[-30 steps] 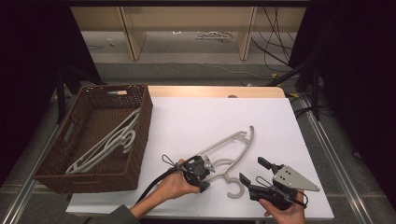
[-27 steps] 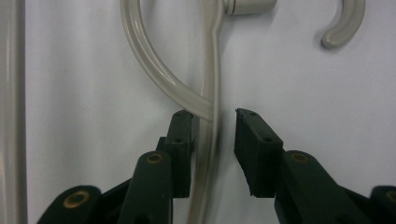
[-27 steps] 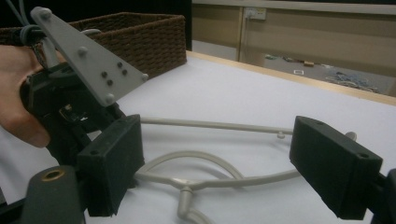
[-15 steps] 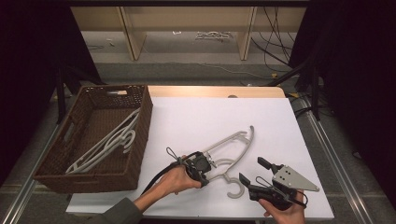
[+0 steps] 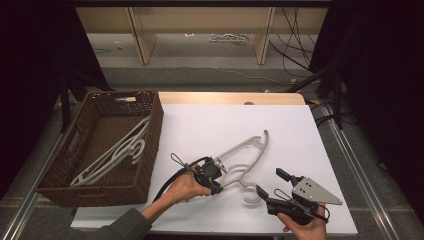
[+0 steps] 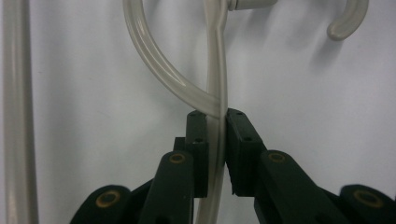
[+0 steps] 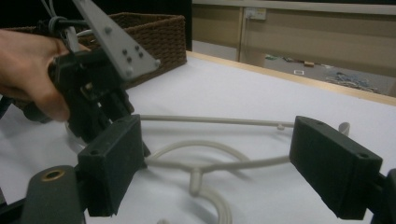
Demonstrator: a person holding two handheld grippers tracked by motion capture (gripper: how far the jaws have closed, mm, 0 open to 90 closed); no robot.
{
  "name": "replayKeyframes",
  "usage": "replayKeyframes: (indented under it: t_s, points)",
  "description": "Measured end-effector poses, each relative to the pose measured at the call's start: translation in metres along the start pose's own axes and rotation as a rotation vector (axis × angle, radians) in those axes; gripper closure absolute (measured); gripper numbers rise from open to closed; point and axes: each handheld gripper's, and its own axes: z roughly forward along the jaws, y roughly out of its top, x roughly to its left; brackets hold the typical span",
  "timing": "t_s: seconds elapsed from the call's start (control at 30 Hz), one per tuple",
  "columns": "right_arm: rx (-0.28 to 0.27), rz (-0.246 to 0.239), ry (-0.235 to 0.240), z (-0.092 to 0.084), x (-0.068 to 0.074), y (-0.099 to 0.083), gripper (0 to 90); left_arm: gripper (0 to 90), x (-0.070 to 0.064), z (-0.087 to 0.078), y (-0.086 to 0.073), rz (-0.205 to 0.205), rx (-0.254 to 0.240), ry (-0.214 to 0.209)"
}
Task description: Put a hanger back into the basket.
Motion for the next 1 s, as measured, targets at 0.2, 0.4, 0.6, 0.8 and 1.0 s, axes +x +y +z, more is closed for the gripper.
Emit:
replayKeyframes:
  t_s: [0.2,0.4,0.6,0.8,1.0]
  points:
    - [0.003,0.007,0.002,0.000,0.000,0.000,18.6,80.5,0.021,-0.028,-0.001,-0.072,-0.109,-0.047]
    - [-0.002,0.003,0.001,0.001,0.000,0.000,18.6,81.2,0.037,-0.050,-0.006,-0.222,-0.278,-0.088]
    - [-0.002,0.003,0.001,0.000,0.000,0.000,18.6,81.4,0.049,-0.065,-0.009,-0.301,-0.360,-0.108]
    - [0.003,0.000,-0.006,0.000,0.000,0.000,18.6,81.5,0.053,-0.079,-0.012,-0.347,-0.430,-0.118]
    - [0.003,0.000,-0.007,0.000,0.000,0.000,18.6,81.5,0.061,-0.095,-0.013,-0.392,-0.491,-0.148]
